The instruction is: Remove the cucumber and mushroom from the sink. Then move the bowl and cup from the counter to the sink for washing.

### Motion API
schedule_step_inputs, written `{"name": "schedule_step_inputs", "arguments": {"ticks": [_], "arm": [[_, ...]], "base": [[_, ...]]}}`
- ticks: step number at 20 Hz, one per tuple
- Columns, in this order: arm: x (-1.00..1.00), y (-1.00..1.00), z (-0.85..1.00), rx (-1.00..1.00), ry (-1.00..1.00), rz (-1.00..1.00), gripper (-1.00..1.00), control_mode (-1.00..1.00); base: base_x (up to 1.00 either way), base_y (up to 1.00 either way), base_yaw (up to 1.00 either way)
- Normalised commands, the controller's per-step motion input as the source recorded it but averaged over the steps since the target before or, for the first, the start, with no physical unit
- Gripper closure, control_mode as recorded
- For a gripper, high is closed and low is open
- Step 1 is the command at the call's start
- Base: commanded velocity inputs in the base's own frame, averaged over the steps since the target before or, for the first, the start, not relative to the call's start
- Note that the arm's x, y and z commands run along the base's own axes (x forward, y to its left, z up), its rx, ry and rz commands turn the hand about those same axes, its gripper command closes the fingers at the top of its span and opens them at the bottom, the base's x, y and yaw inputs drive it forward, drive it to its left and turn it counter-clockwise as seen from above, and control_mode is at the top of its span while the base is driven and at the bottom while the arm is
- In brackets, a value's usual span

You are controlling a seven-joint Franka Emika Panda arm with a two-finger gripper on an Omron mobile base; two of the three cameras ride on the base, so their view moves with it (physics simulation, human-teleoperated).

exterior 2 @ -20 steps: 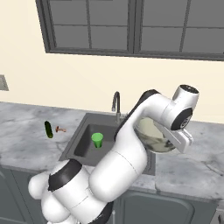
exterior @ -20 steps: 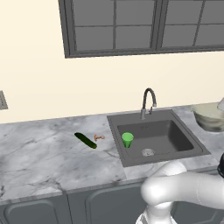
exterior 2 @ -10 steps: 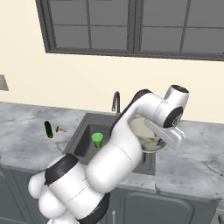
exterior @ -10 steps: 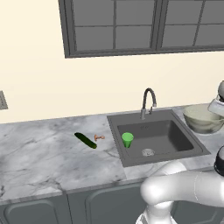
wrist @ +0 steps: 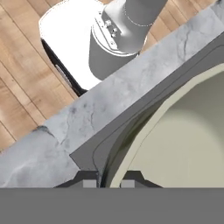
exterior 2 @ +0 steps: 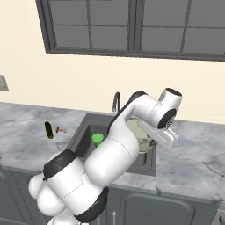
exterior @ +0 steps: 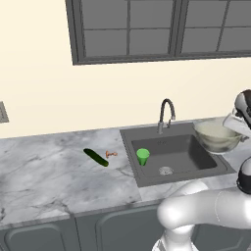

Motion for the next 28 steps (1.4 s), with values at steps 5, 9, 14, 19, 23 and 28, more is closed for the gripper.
{"name": "schedule_step_inputs", "arguments": {"ticks": [5,9,14,19,23,28], "arm": [[0.17,0.24,-0.25,0.11,0.03,0.00,1.00,-1.00],[0.26,0.17,-0.18,0.01,0.02,0.00,1.00,-1.00],[0.31,0.08,-0.08,0.00,0.00,0.01,1.00,-1.00],[0.28,0.11,-0.10,0.00,0.00,0.00,1.00,-1.00],[0.24,0.16,-0.18,0.00,0.00,0.00,1.00,-1.00],[0.14,0.16,-0.25,0.00,0.00,0.00,1.00,-1.00]], "base": [[0.00,0.00,0.00],[0.00,0.00,0.00],[0.00,0.00,0.00],[0.00,0.00,0.00],[0.00,0.00,0.00],[0.00,0.00,0.00]]}}
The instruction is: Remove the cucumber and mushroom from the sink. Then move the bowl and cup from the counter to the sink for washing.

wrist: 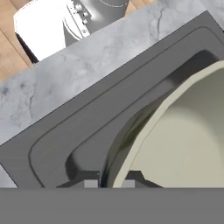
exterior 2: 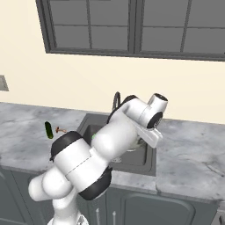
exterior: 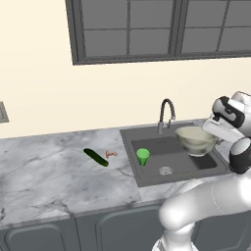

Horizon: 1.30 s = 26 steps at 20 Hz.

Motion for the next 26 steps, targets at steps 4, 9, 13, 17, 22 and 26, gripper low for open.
{"name": "schedule_step_inputs", "arguments": {"ticks": [4,9,13,17,22,26], "arm": [[0.12,0.15,-0.31,0.00,0.00,0.00,1.00,-1.00],[0.20,0.06,-0.26,0.00,0.00,0.00,1.00,-1.00],[0.22,0.02,-0.26,0.00,0.00,0.00,1.00,-1.00],[0.17,0.04,-0.28,0.00,-0.01,0.00,1.00,-1.00],[0.20,0.04,-0.23,0.00,-0.03,0.00,1.00,-1.00],[0.22,0.03,-0.21,0.00,-0.05,0.00,1.00,-1.00]], "base": [[0.00,0.00,0.00],[0.00,0.00,0.00],[0.00,0.00,0.00],[0.00,0.00,0.00],[0.00,0.00,0.00],[0.00,0.00,0.00]]}}
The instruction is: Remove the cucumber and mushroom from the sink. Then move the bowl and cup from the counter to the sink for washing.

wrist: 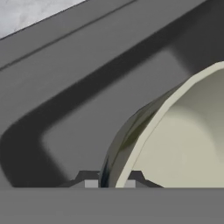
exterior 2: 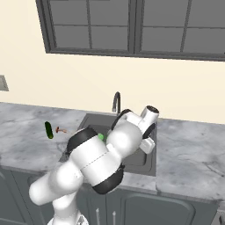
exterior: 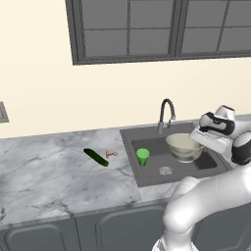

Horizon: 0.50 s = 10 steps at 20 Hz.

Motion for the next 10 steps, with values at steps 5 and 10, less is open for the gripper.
{"name": "schedule_step_inputs", "arguments": {"ticks": [5,10], "arm": [[0.21,0.12,-0.20,0.00,-0.02,0.00,1.00,-1.00],[0.21,0.18,-0.19,0.00,-0.02,0.00,1.00,-1.00]], "base": [[0.00,0.00,0.00],[0.00,0.00,0.00]]}}
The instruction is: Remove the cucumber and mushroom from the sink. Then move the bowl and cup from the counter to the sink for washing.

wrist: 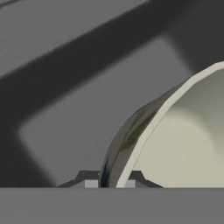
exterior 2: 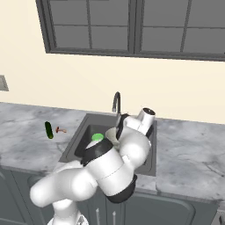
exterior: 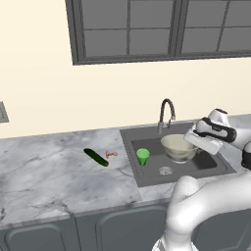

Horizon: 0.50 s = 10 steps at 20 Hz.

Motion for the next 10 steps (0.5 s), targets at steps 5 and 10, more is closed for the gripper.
{"name": "schedule_step_inputs", "arguments": {"ticks": [5,10], "arm": [[0.16,0.07,-0.15,-0.02,0.00,0.00,1.00,-1.00],[0.12,0.09,-0.18,-0.01,0.00,0.00,1.00,-1.00]], "base": [[0.00,0.00,0.00],[0.00,0.00,0.00]]}}
